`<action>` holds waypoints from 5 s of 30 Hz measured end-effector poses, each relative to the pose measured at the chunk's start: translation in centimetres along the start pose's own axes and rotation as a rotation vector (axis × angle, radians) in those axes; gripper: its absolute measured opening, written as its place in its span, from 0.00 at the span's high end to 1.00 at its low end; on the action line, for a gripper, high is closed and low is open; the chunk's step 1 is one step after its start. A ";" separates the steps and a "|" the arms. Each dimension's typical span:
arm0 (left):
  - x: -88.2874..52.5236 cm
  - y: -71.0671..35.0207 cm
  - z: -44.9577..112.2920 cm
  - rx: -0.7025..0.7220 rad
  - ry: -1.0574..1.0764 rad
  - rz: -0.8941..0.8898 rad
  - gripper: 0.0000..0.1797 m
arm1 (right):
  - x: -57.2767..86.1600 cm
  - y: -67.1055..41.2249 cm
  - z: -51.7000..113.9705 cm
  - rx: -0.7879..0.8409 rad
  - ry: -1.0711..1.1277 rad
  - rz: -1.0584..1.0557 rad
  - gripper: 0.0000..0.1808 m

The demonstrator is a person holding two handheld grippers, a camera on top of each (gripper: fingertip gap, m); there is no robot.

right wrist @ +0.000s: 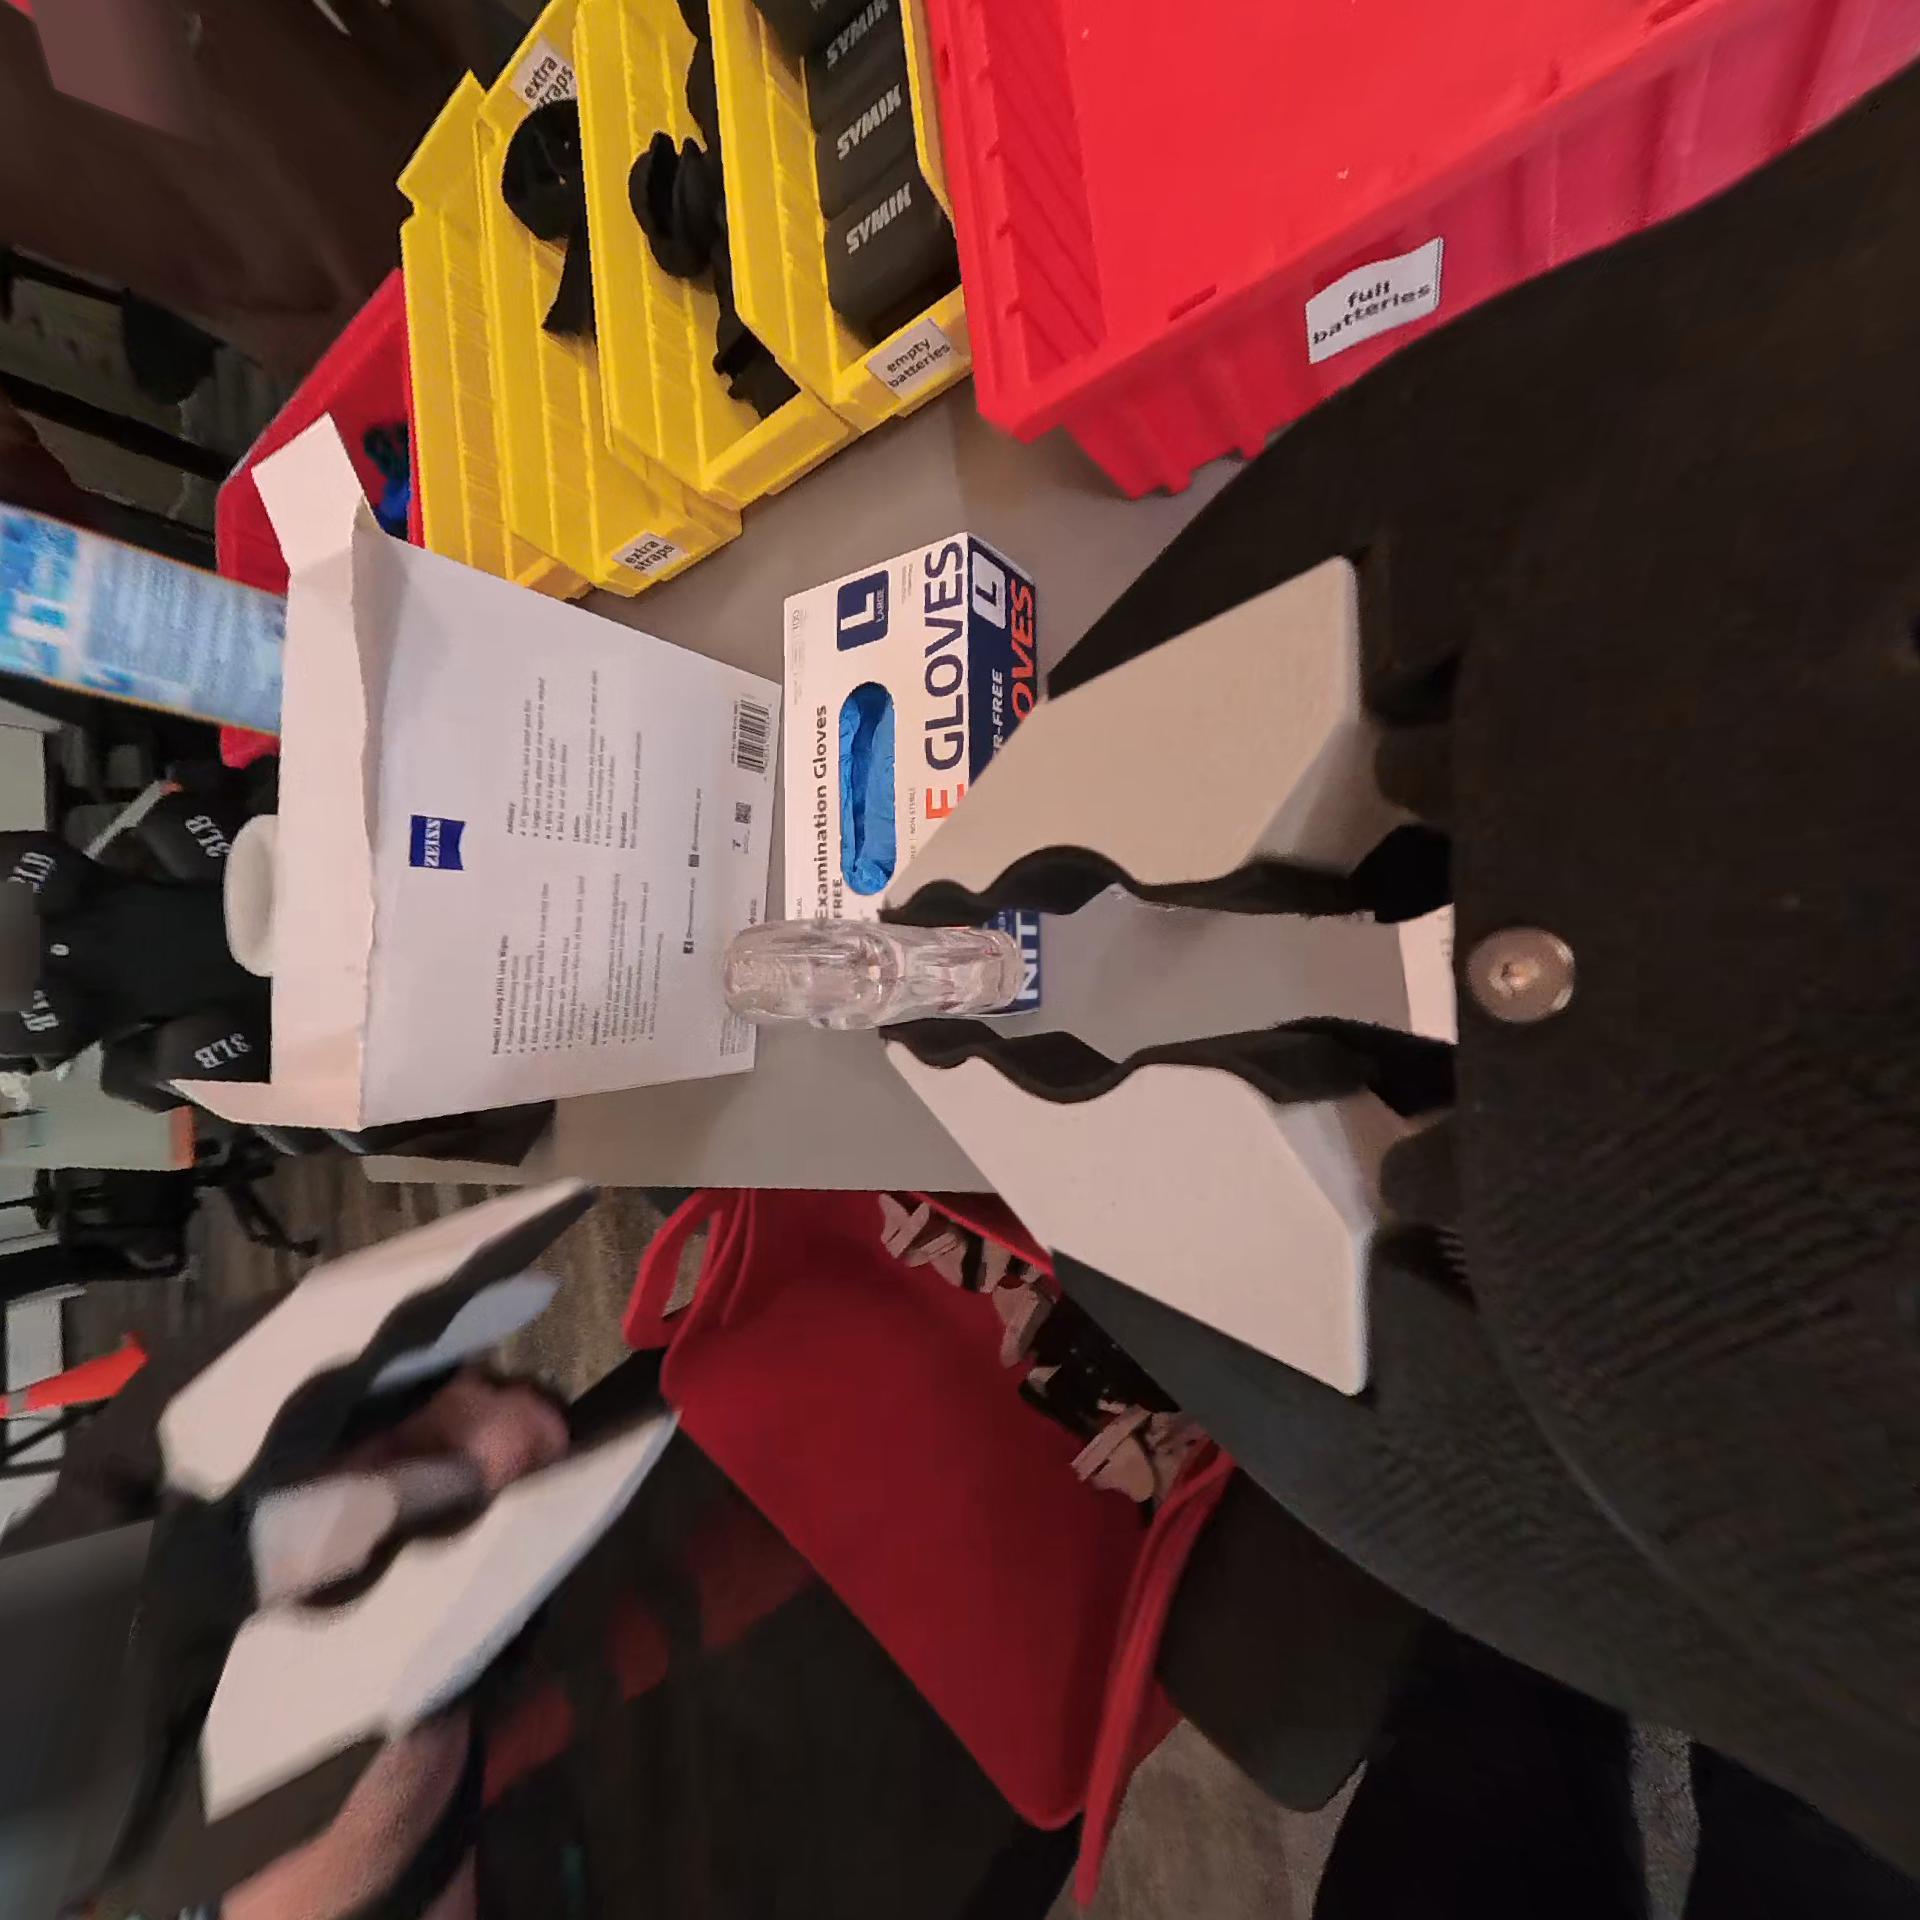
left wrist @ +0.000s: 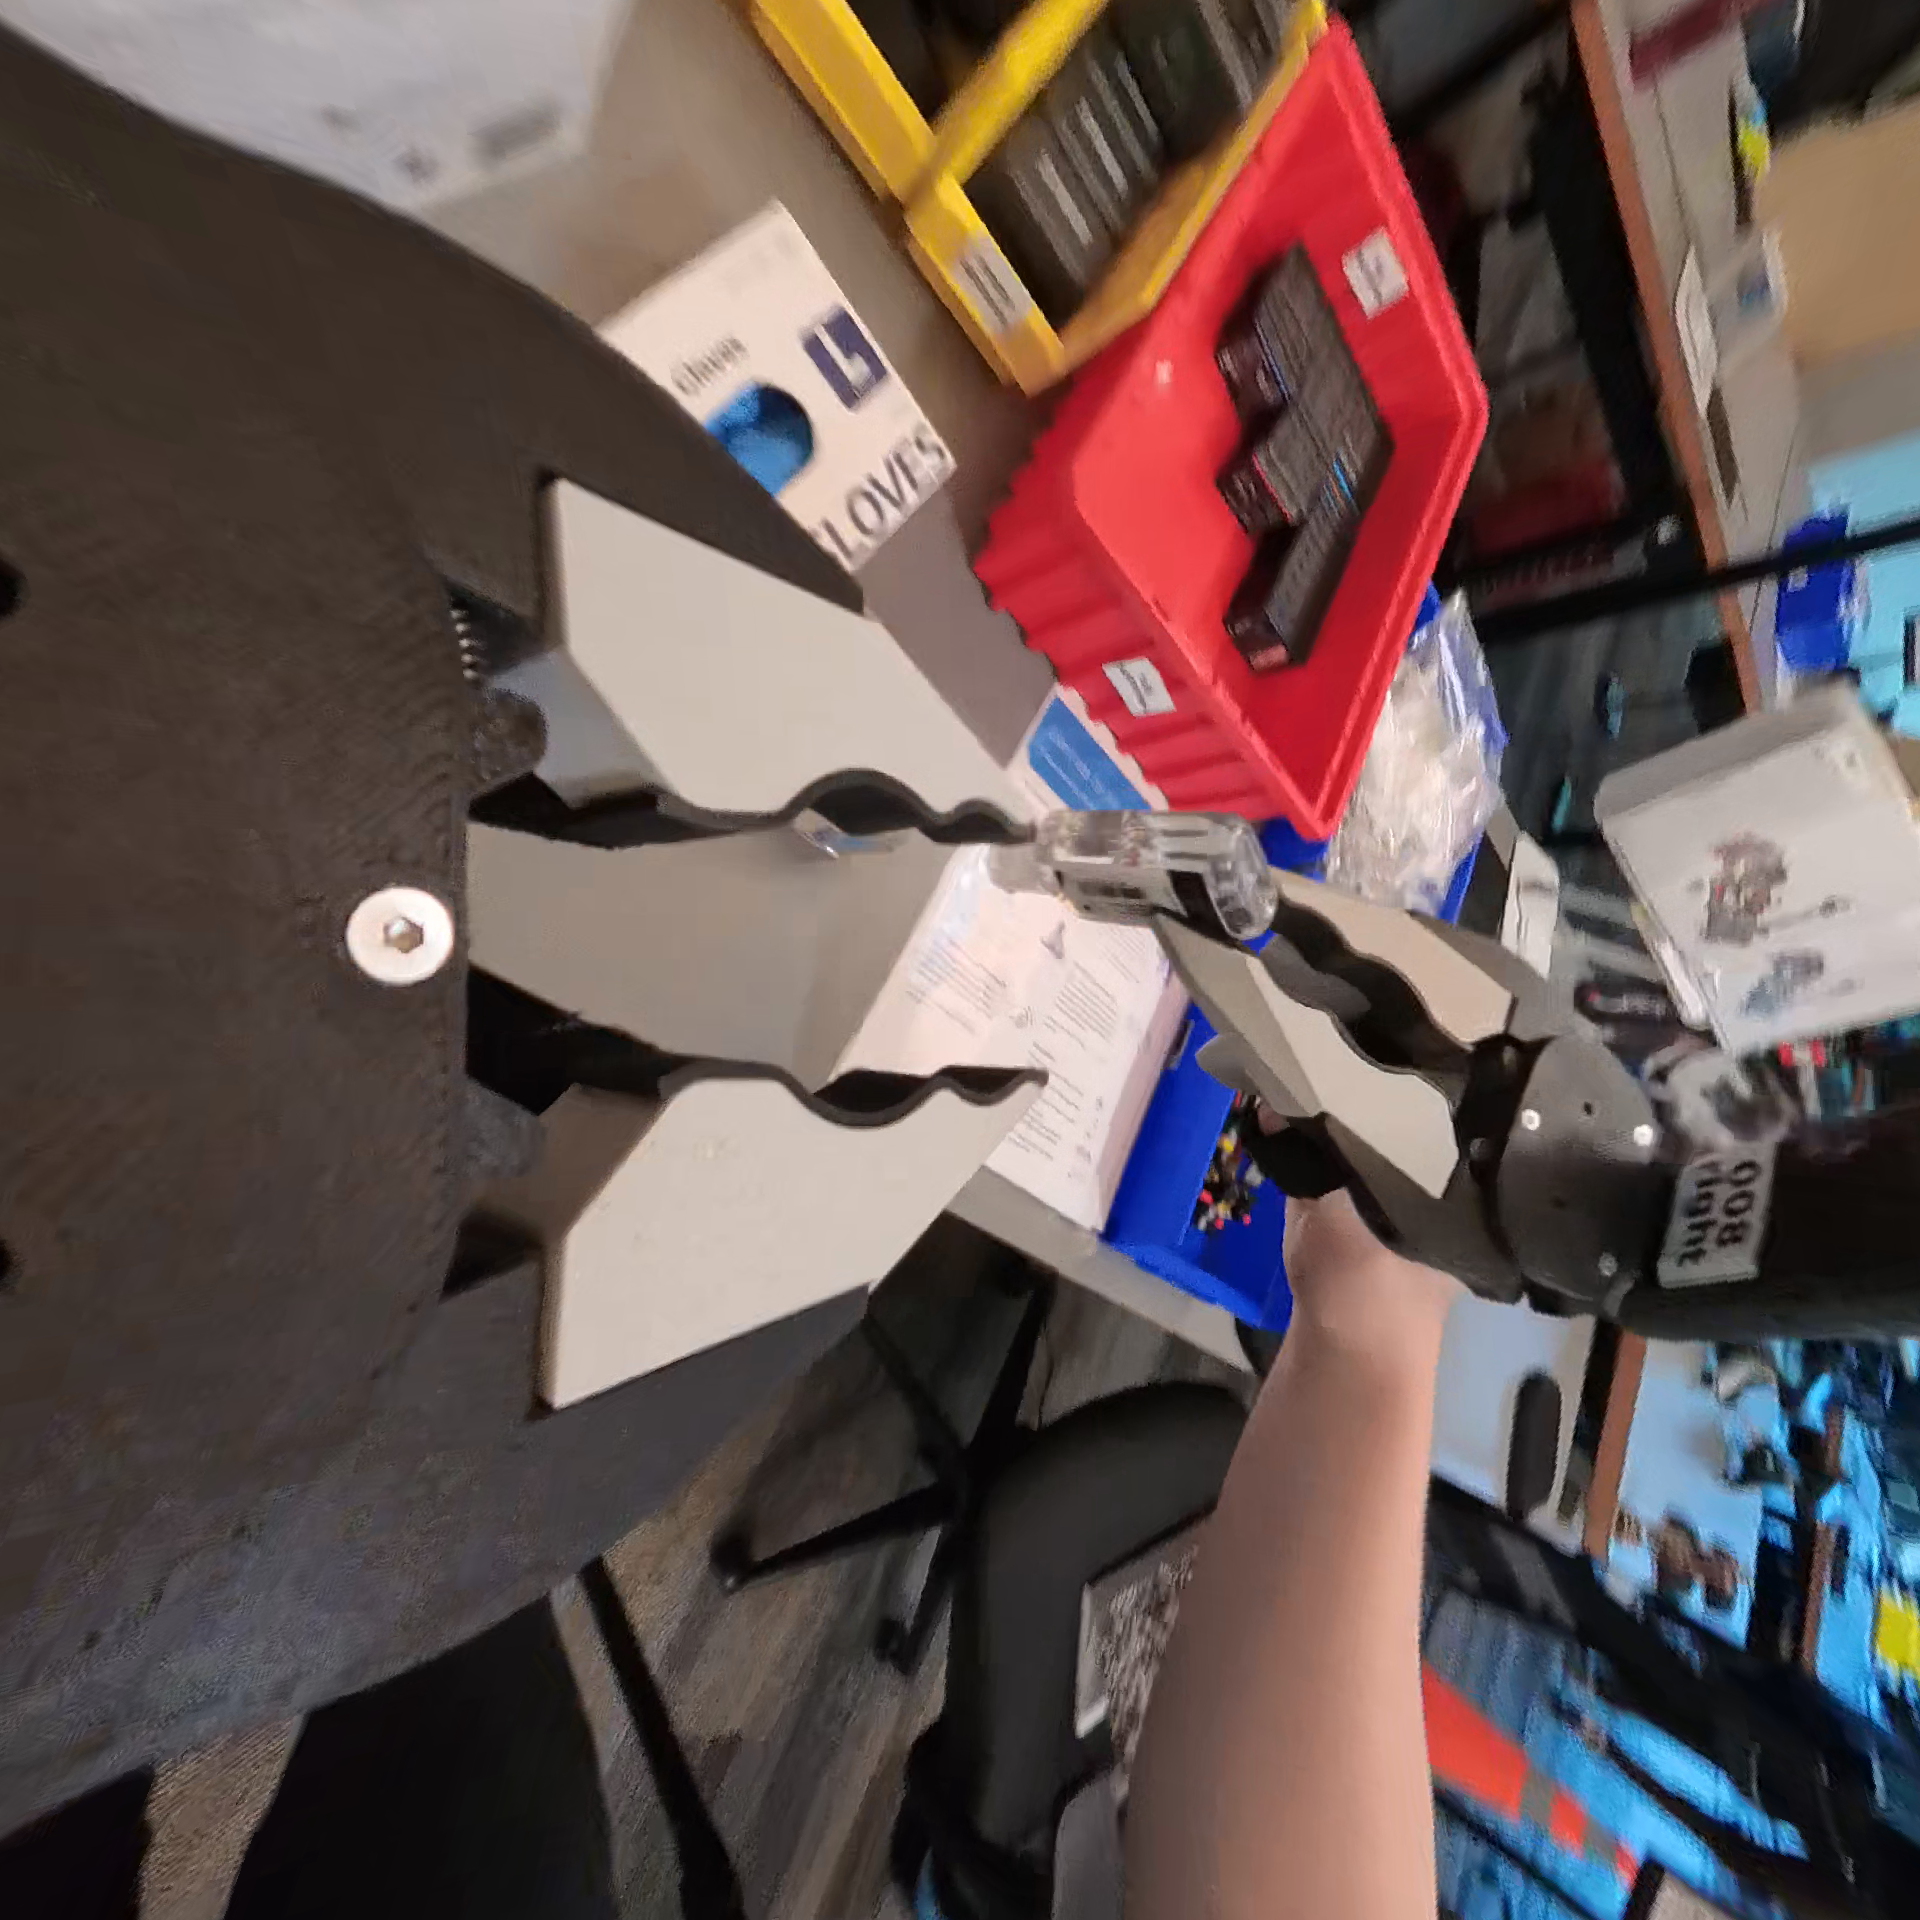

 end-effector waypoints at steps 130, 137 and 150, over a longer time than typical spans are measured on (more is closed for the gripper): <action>-5.5 8.7 15.2 -0.106 0.295 0.123 0.87 | 7.1 12.8 6.6 0.049 -0.217 0.140 0.90; -5.4 9.0 15.3 -0.110 0.295 0.126 0.86 | 7.2 12.8 6.7 0.048 -0.215 0.136 0.90; -5.4 9.1 15.3 -0.106 0.295 0.147 0.86 | 7.0 12.6 6.8 0.037 -0.206 0.118 0.88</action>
Point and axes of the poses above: each gripper's, where its closed fingertips meet, z out along the fingers, y out of its underside, x = y × z across the jaws, the point moved 8 cm from there along -z, back along the fingers, and after that the axes turned 13 degrees about -y, right-handed, at the moved point
